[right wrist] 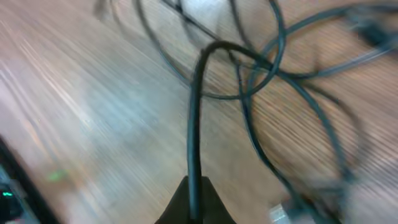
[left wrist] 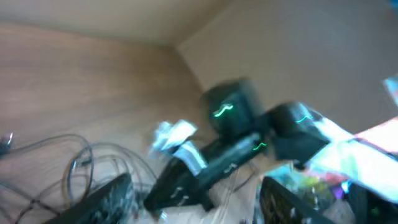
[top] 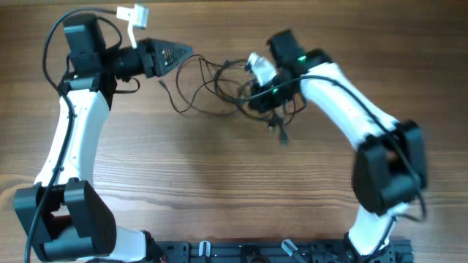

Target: Untangle cables

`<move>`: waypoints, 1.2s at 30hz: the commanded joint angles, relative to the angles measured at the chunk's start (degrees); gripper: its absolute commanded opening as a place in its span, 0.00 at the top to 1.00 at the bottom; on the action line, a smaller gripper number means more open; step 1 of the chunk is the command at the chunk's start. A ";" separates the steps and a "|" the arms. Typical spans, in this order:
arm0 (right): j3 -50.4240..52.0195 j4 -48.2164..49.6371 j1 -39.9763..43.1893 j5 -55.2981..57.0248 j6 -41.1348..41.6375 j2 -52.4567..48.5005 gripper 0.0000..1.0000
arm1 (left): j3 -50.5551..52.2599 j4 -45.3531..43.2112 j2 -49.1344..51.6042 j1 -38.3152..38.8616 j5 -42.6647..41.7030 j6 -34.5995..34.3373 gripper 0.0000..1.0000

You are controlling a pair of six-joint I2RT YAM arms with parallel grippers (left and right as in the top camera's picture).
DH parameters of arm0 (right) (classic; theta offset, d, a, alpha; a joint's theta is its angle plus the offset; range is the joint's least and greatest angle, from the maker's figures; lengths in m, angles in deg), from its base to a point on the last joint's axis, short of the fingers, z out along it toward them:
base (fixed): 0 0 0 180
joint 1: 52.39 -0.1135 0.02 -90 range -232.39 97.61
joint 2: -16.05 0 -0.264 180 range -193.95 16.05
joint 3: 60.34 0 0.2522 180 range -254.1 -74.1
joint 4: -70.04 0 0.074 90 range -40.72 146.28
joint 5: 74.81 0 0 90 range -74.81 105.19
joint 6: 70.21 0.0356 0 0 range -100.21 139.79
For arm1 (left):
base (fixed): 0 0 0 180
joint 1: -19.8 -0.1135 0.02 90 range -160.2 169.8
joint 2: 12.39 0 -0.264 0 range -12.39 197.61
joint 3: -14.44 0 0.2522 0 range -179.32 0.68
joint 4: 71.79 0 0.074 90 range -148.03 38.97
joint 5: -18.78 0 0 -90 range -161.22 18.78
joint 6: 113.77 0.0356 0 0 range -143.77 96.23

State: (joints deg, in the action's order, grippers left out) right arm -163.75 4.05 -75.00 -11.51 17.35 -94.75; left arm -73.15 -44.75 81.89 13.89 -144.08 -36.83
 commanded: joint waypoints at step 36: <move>-9.75 -4.52 13.62 34.03 19.58 2.89 0.76 | 1.40 17.29 1.73 4.20 19.80 17.33 0.19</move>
State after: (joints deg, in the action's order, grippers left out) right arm -173.56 -1.81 -63.24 21.69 42.93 -88.90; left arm -72.03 -27.92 83.03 17.60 -123.99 -18.99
